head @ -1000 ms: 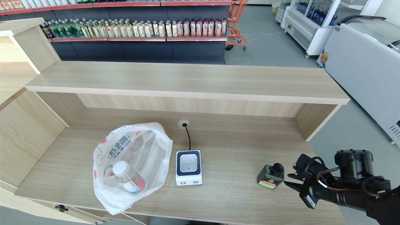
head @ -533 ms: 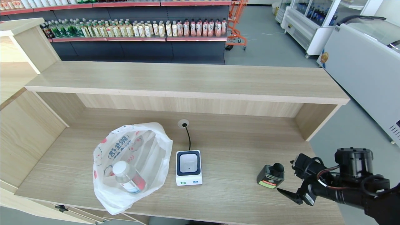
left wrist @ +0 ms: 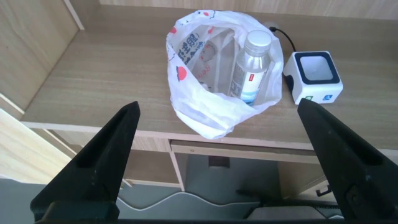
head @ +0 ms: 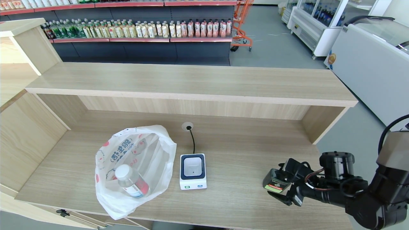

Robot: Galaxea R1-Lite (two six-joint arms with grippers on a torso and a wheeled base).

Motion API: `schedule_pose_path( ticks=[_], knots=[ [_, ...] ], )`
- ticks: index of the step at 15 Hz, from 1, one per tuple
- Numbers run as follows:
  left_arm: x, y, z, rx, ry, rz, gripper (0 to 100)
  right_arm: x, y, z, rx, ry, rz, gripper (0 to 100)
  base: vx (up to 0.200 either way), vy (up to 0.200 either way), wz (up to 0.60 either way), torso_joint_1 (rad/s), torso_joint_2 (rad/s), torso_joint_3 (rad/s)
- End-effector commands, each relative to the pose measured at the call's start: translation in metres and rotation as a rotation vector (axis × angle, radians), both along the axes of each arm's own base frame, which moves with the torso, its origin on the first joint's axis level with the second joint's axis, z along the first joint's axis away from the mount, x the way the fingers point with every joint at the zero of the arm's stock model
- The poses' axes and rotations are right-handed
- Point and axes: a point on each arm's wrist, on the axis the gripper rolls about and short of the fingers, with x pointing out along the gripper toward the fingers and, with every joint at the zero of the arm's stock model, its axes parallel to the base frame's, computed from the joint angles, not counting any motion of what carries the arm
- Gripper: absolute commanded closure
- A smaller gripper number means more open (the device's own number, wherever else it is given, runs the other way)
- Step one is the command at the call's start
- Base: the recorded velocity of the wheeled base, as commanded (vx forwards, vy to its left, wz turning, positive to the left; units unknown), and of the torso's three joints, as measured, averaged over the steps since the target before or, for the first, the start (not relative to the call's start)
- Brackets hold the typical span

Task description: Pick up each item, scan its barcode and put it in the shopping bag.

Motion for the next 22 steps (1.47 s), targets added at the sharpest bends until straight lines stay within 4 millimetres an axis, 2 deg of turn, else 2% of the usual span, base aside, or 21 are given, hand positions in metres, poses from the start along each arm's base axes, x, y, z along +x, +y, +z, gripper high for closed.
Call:
schedule_pose_path(
  ticks=[1,2,3,7,9,12,15,18,22],
  knots=[
    [0.000,0.000,0.000,0.000,0.001,0.000,0,0.001,0.002,-0.012,-0.005,0.027,0.007,0,0.000,0.000,0.00,0.000,0.00,0.000],
    [0.000,0.000,0.000,0.000,0.001,0.000,0,0.001,0.002,-0.015,-0.006,0.026,0.008,0,0.000,0.000,0.00,0.000,0.00,0.000],
    [0.000,0.000,0.000,0.000,0.001,0.000,0,0.001,0.003,-0.017,-0.005,0.020,0.013,100,0.000,0.000,0.00,0.000,0.00,0.000],
    [0.000,0.000,0.000,0.000,0.001,0.000,0,-0.010,0.004,-0.020,-0.005,0.027,0.020,100,0.000,0.000,0.00,0.000,0.00,0.000],
    [0.000,0.000,0.000,0.000,0.001,0.000,0,-0.008,0.004,-0.017,0.001,-0.002,0.019,100,0.000,0.000,0.00,0.000,0.00,0.000],
    [0.000,0.000,0.000,0.000,0.001,0.000,0,-0.010,0.004,0.005,0.008,-0.094,0.022,100,0.000,0.000,0.00,0.000,0.00,0.000],
    [0.000,0.000,0.000,0.000,0.001,0.000,0,-0.027,0.000,0.038,-0.077,-0.238,0.067,100,0.000,0.000,0.00,0.000,0.00,0.000],
    [0.000,0.000,0.000,0.000,0.001,0.000,0,-0.042,-0.001,0.061,-0.292,-0.410,0.201,100,0.000,0.000,0.00,0.000,0.00,0.000],
    [0.000,0.000,0.000,0.000,0.001,0.000,0,-0.057,0.024,0.070,-0.476,-0.678,0.533,100,0.000,0.000,0.00,0.000,0.00,0.000]
  ],
)
